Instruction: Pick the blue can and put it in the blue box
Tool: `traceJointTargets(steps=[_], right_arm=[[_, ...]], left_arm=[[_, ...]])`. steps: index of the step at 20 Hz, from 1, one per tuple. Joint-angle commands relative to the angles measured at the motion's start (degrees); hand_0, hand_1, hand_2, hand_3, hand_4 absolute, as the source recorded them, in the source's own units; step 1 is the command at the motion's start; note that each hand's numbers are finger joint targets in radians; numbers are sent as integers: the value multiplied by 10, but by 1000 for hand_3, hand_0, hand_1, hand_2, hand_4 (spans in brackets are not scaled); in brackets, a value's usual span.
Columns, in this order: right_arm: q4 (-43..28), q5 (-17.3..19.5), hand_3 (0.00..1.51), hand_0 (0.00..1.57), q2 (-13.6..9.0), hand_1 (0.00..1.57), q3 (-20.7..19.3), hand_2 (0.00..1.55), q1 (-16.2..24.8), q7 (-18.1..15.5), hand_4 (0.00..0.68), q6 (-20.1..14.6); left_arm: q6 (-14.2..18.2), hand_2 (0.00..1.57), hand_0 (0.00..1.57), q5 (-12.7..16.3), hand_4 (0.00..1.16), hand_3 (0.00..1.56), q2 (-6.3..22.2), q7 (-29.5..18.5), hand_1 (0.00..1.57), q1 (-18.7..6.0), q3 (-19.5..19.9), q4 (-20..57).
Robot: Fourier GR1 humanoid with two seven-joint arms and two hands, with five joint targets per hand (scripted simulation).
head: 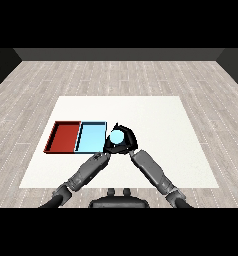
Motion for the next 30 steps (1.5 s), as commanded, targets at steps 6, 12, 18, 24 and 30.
traceJointTargets(steps=[6, 12, 18, 24, 30], right_arm=[[-5, -41, 1378, 1426, 10, 1426, 38, 1461, -11, 5, 529, -26], [7, -48, 1374, 1424, 10, 1424, 25, 1456, -39, 9, 531, -21], [23, 8, 251, 722, 1, 722, -28, 722, -33, 36, 110, 5], [55, 22, 0, 0, 11, 0, -40, 0, -24, -2, 0, 21], [5, 47, 0, 0, 11, 0, -26, 0, 27, 4, 0, 7]], left_arm=[[81, 1571, 1571, 2, 1134, 1472, -17, 40, 1571, -15, -17, 7], [81, 1554, 1571, 10, 1138, 1463, -17, 14, 1571, -32, 1, 45], [87, 1559, 1571, -24, 1138, 1466, -17, 28, 1571, -27, 17, 21], [77, 1559, 1571, -16, 1138, 1466, -17, -1, 1571, -34, 29, 48], [76, 1570, 1571, -18, 1145, 1478, -18, 15, 1571, -15, 24, 38]])
